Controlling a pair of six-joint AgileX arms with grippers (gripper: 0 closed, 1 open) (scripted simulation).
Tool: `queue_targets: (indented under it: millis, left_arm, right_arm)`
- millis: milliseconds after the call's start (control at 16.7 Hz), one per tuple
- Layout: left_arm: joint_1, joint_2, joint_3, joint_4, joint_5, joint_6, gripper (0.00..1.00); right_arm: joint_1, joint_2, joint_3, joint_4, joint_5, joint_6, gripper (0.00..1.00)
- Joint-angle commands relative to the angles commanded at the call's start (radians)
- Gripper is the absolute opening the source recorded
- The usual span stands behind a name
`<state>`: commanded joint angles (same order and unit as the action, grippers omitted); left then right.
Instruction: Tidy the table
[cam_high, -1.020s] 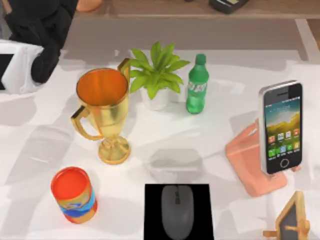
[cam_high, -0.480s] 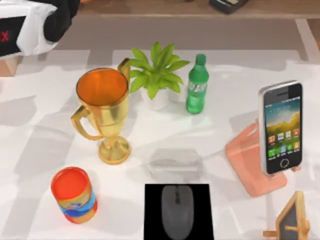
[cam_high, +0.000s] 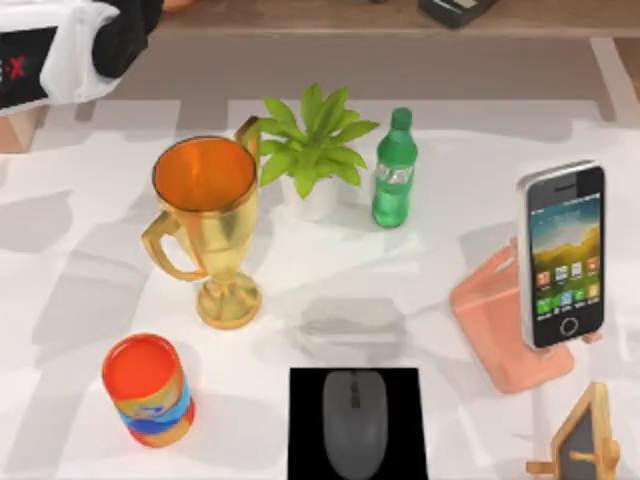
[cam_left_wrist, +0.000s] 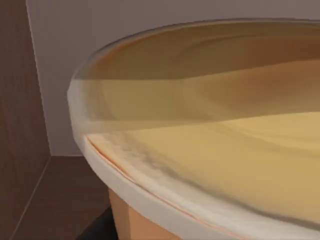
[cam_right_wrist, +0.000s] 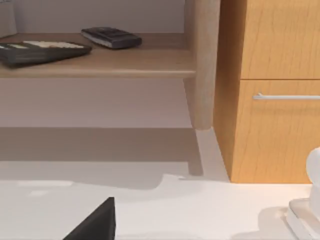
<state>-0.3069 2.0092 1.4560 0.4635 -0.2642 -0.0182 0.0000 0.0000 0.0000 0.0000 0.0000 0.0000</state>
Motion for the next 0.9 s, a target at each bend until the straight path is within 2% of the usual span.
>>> queue_targets:
  millis: [540, 900]
  left_arm:
    - [-0.004, 0.004, 0.004, -0.002, -0.001, -0.002, 0.00]
    - [-0.004, 0.004, 0.004, -0.002, -0.001, -0.002, 0.45]
  right_arm:
    - [0.000, 0.000, 0.000, 0.000, 0.000, 0.000, 1.00]
    - [0.000, 0.000, 0.000, 0.000, 0.000, 0.000, 1.00]
